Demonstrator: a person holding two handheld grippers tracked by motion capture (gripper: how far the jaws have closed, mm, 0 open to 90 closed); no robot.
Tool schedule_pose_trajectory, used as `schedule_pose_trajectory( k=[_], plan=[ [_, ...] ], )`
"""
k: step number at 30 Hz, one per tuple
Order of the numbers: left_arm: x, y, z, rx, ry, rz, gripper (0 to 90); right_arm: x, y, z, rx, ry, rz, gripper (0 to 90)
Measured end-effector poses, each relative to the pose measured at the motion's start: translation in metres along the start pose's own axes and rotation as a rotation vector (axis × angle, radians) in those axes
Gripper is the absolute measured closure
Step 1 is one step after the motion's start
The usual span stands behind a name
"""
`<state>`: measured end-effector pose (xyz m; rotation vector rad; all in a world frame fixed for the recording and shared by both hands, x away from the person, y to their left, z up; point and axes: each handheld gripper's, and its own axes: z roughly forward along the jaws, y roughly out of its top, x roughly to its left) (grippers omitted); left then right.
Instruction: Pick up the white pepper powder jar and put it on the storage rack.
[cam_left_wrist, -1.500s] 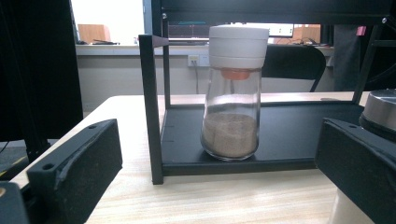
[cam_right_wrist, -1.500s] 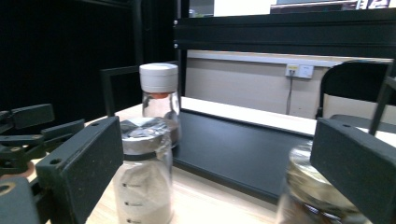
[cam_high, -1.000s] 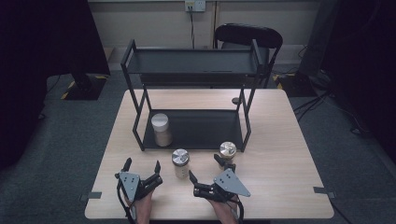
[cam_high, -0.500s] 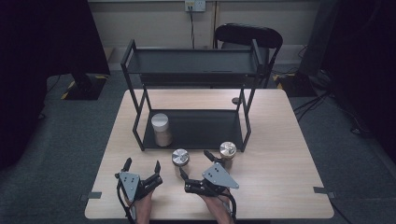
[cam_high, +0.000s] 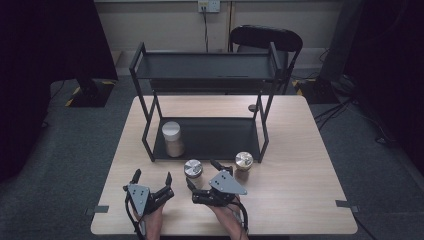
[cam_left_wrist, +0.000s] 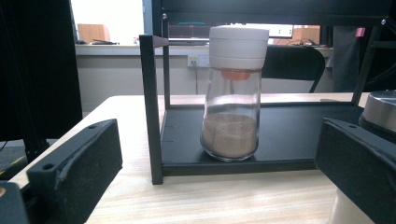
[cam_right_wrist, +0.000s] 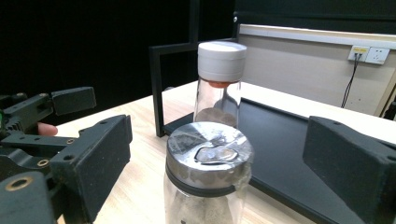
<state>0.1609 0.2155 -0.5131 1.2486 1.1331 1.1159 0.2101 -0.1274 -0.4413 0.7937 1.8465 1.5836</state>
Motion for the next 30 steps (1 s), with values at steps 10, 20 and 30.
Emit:
schedule_pose_trajectory(
  k=[10,20,30],
  plan=[
    [0.0,0.0,0.0,0.0,-0.001,0.001,0.1,-0.003,-0.007,0.015,0.06,0.025,0.022,9.0],
    [0.0,0.0,0.0,-0.001,-0.002,-0.002,0.1,-0.003,-0.013,0.025,0.102,0.031,0.034,10.9],
    [0.001,0.0,0.0,-0.002,-0.002,-0.002,0.1,-0.005,-0.016,0.031,0.129,0.037,0.048,13.7]
  ],
)
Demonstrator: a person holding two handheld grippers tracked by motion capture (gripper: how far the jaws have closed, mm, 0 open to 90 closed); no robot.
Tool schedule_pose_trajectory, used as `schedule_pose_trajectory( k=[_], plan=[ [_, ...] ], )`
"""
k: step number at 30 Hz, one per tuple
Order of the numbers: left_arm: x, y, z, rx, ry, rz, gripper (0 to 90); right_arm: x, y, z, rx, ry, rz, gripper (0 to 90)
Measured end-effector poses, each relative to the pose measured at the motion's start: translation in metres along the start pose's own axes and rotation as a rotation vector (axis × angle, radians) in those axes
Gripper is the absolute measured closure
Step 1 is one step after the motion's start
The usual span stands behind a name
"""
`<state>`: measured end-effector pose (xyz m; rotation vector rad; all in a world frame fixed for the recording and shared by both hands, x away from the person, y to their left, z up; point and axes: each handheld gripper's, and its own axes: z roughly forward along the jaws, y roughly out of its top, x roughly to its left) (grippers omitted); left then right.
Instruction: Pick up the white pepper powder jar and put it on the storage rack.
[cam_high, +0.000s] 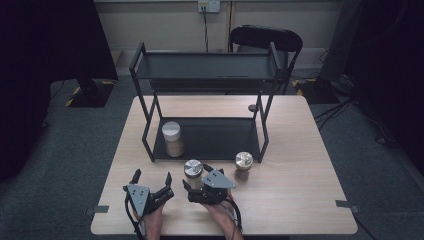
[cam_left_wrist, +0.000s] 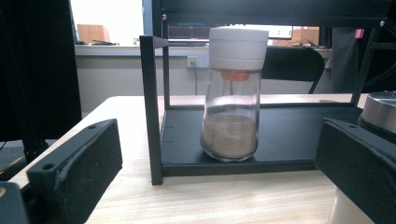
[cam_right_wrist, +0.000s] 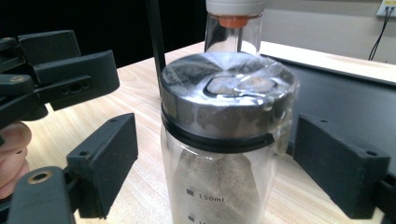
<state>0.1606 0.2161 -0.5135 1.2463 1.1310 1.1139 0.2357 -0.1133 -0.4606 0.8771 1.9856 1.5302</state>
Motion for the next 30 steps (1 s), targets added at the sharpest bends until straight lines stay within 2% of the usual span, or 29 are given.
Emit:
schedule_pose_trajectory(
  k=[13,24,30],
  plan=[
    [0.0,0.0,0.0,0.0,0.0,0.002,0.1,-0.003,-0.001,0.008,0.029,0.004,0.009,18.1],
    [0.0,0.0,0.0,-0.001,0.001,0.001,0.1,-0.001,0.006,0.012,0.069,0.002,-0.008,26.0],
    [0.0,0.0,0.0,0.002,0.001,0.002,0.1,0.0,0.006,0.012,0.072,-0.01,-0.008,30.1]
  ],
)
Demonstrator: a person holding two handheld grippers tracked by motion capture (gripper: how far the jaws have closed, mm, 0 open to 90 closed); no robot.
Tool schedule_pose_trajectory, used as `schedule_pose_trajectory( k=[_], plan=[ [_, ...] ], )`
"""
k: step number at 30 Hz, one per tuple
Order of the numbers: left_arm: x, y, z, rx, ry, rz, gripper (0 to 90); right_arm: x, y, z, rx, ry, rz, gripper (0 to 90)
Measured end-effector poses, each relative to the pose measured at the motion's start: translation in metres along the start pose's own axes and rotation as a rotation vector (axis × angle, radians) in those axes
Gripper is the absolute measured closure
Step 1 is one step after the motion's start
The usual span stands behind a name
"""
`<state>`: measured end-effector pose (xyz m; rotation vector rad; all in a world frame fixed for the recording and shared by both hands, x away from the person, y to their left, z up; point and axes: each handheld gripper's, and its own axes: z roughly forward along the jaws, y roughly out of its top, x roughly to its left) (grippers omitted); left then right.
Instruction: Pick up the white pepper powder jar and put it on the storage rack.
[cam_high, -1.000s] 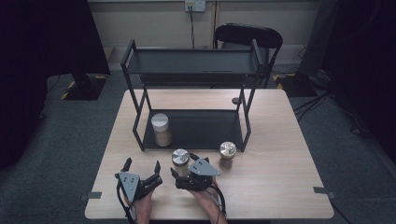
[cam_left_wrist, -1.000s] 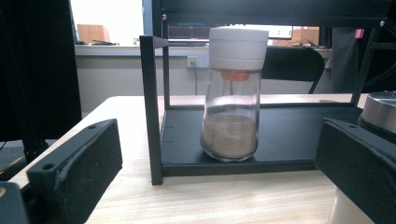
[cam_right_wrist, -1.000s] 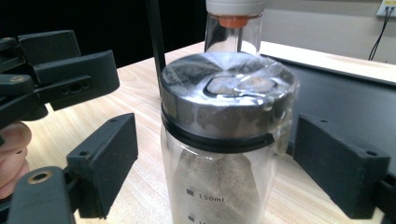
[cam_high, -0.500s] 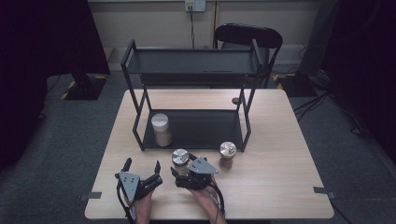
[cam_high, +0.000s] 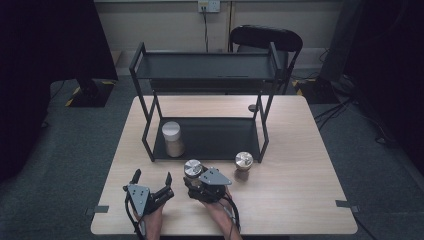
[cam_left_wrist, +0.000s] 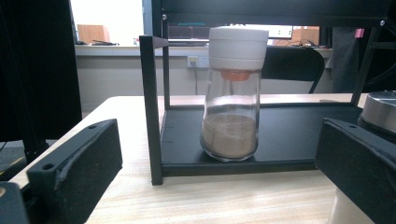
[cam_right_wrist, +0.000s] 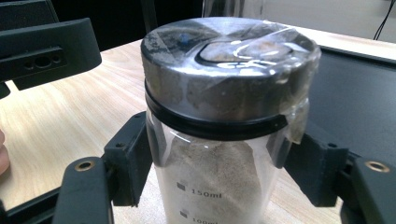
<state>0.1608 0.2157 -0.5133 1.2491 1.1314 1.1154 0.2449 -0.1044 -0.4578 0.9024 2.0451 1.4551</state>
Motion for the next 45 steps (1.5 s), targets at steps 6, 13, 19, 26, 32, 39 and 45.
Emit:
schedule_pose_trajectory(
  k=[6,13,19,26,32,39,45],
  plan=[
    [0.0002,-0.0001,-0.0002,-0.001,-0.001,0.0,0.1,0.0006,-0.0001,-0.0002,-0.001,-0.002,-0.003,30.3],
    [0.0005,0.0,0.0,0.0,-0.002,-0.002,0.1,0.0008,0.0,-0.0002,-0.001,-0.003,-0.004,30.4],
    [0.0004,0.0,0.0,0.0,-0.001,-0.002,0.1,0.0011,0.0018,0.0,0.005,-0.003,-0.003,30.4],
    [0.0005,0.0001,0.0001,0.001,-0.002,-0.001,0.1,0.0008,0.0031,-0.0003,0.003,0.003,0.001,30.5],
    [0.0005,0.0,0.0,0.0,-0.002,-0.002,0.1,0.0004,0.0043,-0.0006,-0.002,0.011,0.008,30.5],
    [0.0005,-0.0002,-0.0002,-0.001,0.0,-0.003,0.1,0.0,0.0072,-0.001,-0.006,0.013,0.007,30.5],
    [0.0003,-0.0004,-0.0002,-0.002,-0.001,-0.001,0.1,-0.0001,0.0086,-0.0005,-0.002,0.012,0.01,30.5]
  ],
)
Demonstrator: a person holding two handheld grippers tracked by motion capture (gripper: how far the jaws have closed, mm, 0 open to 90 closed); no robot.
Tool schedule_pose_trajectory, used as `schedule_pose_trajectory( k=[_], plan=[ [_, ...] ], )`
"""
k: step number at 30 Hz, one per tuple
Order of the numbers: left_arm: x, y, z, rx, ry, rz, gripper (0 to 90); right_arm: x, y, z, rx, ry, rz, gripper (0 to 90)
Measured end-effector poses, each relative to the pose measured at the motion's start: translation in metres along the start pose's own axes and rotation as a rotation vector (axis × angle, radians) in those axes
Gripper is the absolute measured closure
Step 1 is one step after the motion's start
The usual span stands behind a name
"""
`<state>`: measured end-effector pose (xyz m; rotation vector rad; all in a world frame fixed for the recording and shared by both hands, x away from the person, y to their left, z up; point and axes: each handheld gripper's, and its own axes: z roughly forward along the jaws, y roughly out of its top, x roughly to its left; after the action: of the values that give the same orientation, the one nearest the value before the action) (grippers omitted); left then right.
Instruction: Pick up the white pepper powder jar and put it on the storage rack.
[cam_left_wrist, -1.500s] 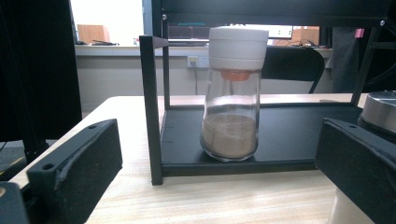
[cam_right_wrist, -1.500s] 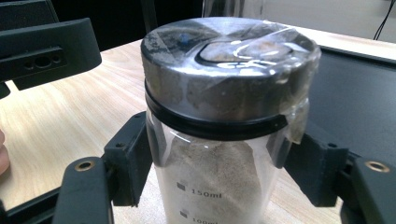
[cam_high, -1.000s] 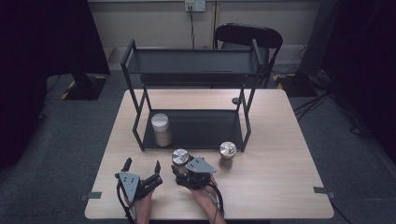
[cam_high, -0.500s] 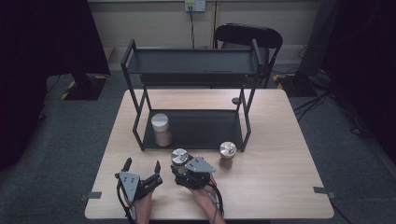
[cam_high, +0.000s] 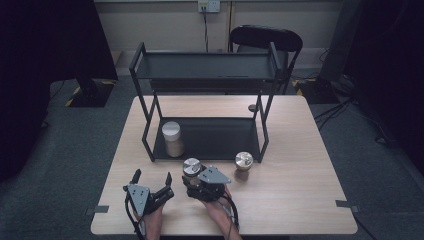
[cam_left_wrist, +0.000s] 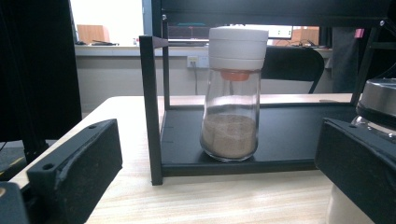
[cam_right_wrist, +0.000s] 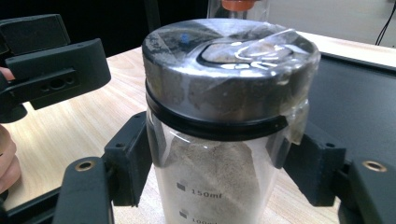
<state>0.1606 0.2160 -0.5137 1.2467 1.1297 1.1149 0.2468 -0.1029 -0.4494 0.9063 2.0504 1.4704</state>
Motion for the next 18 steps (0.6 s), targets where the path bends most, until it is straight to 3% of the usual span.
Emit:
schedule_pose_trajectory(
  k=[18],
  plan=[
    [0.0003,0.0002,0.0,0.001,-0.002,0.0,0.1,-0.0034,0.0089,0.0018,-0.006,0.0,0.01,30.5]
  ],
)
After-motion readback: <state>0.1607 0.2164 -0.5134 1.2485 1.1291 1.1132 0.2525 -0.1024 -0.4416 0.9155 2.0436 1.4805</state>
